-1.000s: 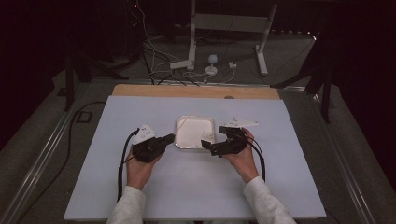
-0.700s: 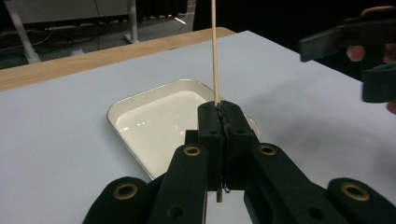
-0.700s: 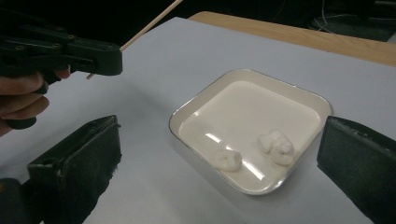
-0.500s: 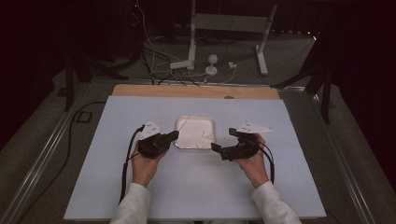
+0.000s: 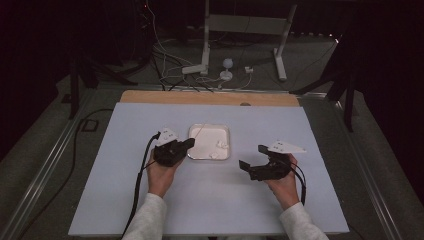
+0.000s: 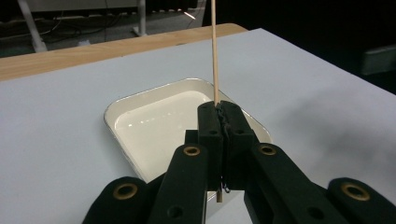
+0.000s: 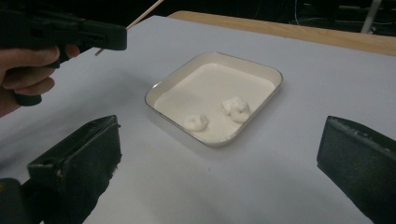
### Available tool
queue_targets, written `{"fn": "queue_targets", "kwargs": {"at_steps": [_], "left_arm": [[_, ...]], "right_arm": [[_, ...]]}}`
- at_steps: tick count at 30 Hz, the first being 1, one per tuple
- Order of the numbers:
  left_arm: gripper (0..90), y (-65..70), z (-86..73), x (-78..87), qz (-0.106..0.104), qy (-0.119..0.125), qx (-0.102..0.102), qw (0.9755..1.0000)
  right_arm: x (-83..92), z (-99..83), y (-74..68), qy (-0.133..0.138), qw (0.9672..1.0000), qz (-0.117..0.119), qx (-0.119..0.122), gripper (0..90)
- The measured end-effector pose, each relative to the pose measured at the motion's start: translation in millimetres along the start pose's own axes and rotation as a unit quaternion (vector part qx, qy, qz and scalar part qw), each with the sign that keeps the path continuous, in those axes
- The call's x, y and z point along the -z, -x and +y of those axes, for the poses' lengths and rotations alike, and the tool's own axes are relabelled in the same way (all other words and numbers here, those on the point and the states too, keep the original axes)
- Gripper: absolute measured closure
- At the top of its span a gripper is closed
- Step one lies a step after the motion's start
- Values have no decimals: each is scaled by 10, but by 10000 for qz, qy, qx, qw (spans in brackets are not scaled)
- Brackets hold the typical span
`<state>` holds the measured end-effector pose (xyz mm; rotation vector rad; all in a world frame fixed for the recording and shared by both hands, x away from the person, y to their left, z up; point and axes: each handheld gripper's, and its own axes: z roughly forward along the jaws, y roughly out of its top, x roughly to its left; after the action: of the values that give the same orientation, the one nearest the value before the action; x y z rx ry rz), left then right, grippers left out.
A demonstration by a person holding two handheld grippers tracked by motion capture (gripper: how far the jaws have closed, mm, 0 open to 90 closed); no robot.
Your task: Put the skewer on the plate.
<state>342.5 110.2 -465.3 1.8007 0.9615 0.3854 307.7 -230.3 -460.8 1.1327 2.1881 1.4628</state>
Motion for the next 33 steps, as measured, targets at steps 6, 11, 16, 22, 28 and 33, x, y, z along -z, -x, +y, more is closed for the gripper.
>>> {"fn": "queue_targets", "kwargs": {"at_steps": [6,11,16,22,28,33], "left_arm": [[894,4,12,-62,62,-35,14,10000],[893,4,17,-108,103,-57,36,9999],[893,-3,0,-178,157,-120,68,9998],[892,-15,-33,-284,242,-220,159,9993],[892,-11,-60,-361,312,-291,207,9989],[892,-1,-75,-414,366,-335,235,9985]], "right_arm": [[144,-80,44,35,10000,-88,-11,0],[269,-133,90,55,9998,-206,7,0],[364,-184,143,65,9995,-293,-38,0],[479,-218,184,125,9990,-430,-74,0],[530,-242,190,152,9986,-495,-39,0],[536,-245,183,166,9985,-515,-19,0]]}}
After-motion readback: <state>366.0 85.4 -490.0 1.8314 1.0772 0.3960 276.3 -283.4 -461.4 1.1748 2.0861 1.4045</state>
